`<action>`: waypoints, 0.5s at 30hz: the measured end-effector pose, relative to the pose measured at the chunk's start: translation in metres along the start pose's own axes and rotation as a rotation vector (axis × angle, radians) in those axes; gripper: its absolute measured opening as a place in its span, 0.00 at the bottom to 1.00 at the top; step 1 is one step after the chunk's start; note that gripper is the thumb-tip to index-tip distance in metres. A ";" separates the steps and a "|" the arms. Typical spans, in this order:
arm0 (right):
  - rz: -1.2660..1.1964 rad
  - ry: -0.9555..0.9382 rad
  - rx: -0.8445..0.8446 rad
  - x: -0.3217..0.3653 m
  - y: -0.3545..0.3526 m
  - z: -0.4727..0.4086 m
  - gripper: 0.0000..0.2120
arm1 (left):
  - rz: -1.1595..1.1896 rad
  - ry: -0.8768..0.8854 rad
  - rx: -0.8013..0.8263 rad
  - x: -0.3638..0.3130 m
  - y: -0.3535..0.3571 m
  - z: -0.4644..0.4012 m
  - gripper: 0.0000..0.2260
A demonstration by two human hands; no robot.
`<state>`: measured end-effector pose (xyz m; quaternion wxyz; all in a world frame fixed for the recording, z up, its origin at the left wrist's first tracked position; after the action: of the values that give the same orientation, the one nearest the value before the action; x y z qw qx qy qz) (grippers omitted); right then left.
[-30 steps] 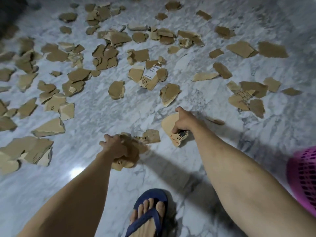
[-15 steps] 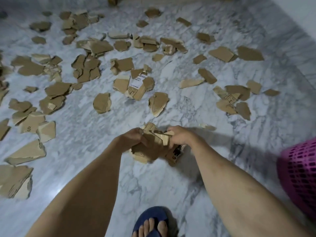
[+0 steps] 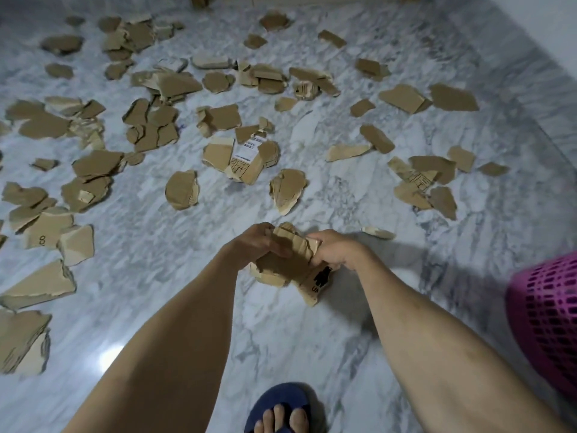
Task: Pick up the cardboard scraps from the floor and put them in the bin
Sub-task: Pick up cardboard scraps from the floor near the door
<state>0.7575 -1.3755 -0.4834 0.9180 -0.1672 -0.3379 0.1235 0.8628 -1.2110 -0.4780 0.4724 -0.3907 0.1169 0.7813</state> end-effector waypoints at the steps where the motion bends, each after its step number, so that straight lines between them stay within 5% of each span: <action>1: -0.011 0.002 -0.025 0.000 -0.006 -0.001 0.34 | 0.018 0.026 -0.010 -0.004 -0.001 -0.004 0.26; 7: -0.076 0.029 -0.288 -0.026 -0.076 0.000 0.28 | 0.088 0.106 -0.241 -0.046 -0.005 -0.047 0.09; 12: 0.019 0.128 -0.387 -0.068 -0.107 -0.006 0.28 | -0.165 0.031 -0.327 -0.070 -0.006 -0.099 0.29; 15: 0.171 0.162 -0.410 -0.082 -0.101 -0.009 0.24 | -0.434 -0.015 -0.395 -0.081 0.009 -0.113 0.29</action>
<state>0.7145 -1.4981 -0.4981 0.8751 -0.3876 -0.2658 0.1158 0.9319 -1.3310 -0.4968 0.5440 -0.4852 -0.1272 0.6727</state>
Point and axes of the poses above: each hand's wrist, its own z-axis away from the middle knuckle, its own y-axis out of the palm, x = y × z, the point moved 1 cm from there along -z, towards the middle knuckle, and after that the axes turned 2 degrees about -x, right-handed, at the moved point
